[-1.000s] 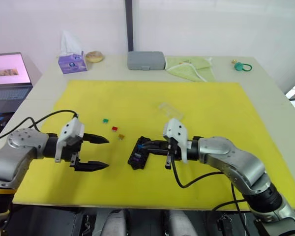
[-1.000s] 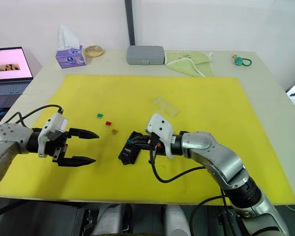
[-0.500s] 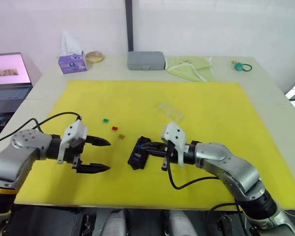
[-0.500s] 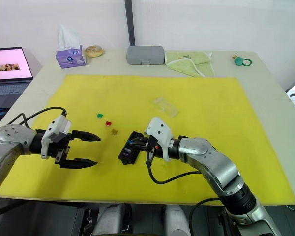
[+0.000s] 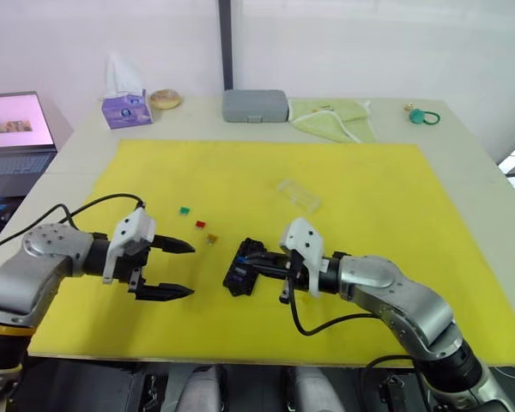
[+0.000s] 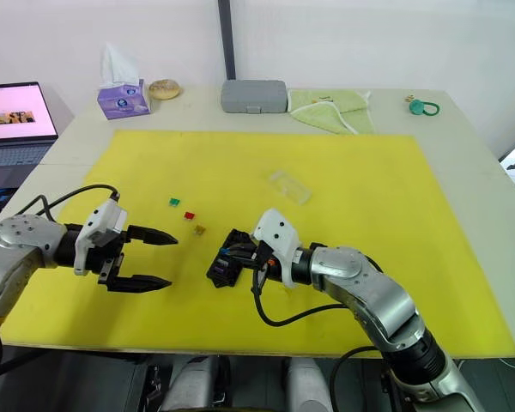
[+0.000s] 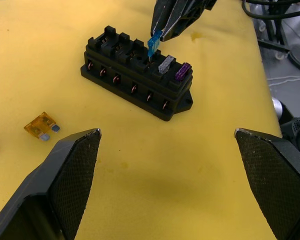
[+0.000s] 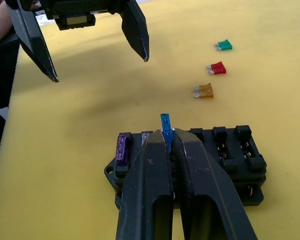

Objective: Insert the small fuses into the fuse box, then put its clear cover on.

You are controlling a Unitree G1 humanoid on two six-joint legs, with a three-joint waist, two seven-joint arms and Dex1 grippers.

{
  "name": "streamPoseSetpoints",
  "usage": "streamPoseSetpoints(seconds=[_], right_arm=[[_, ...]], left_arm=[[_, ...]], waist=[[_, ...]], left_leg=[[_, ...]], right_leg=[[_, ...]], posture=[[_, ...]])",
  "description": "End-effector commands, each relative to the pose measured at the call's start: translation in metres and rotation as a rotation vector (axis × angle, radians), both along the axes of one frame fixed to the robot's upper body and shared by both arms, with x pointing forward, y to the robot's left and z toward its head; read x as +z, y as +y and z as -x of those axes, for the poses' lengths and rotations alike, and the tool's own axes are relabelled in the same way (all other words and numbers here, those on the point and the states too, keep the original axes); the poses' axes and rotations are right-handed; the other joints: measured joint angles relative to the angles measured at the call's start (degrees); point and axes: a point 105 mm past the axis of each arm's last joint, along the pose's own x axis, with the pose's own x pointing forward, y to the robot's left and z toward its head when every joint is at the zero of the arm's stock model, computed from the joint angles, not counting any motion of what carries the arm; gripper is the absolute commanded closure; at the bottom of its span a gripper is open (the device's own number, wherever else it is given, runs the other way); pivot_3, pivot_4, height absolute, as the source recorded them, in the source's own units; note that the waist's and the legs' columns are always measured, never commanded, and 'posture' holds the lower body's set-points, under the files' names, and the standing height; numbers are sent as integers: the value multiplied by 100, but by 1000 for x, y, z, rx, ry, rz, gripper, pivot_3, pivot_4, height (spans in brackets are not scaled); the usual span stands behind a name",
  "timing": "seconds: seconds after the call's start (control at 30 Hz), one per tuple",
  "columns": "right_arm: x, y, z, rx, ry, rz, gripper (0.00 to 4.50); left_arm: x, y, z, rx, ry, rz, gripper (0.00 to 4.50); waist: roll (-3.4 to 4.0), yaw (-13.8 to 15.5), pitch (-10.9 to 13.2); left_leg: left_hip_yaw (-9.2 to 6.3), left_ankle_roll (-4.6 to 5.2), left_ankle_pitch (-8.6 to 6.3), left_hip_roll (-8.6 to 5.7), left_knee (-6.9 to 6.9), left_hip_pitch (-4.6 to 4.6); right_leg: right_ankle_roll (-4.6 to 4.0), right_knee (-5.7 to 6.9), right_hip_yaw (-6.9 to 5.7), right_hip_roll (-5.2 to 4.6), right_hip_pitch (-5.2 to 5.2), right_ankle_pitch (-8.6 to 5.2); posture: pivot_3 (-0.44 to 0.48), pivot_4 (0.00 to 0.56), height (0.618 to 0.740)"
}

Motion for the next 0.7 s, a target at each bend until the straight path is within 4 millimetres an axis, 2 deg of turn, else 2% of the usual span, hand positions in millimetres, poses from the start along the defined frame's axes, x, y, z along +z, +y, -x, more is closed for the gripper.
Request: streamPoseSetpoints(seconds=[0.03, 0.7], right_arm=[[7, 3, 4, 12, -31, -25, 4500], [-7, 3, 0, -10, -3, -2, 4500]], left_arm=[[5, -1, -2, -11, -31, -4, 21], [5, 0, -6, 7, -39, -4, 21]], waist=[[0, -3, 0], [0, -4, 0]], left_leg=[[0, 0, 0, 0, 0, 0], [1, 0, 0, -1, 1, 0]], right_leg=[[0, 0, 0, 0, 0, 0], [0, 1, 0, 0, 0, 0]], posture=[[0, 150, 737], [0, 150, 737]])
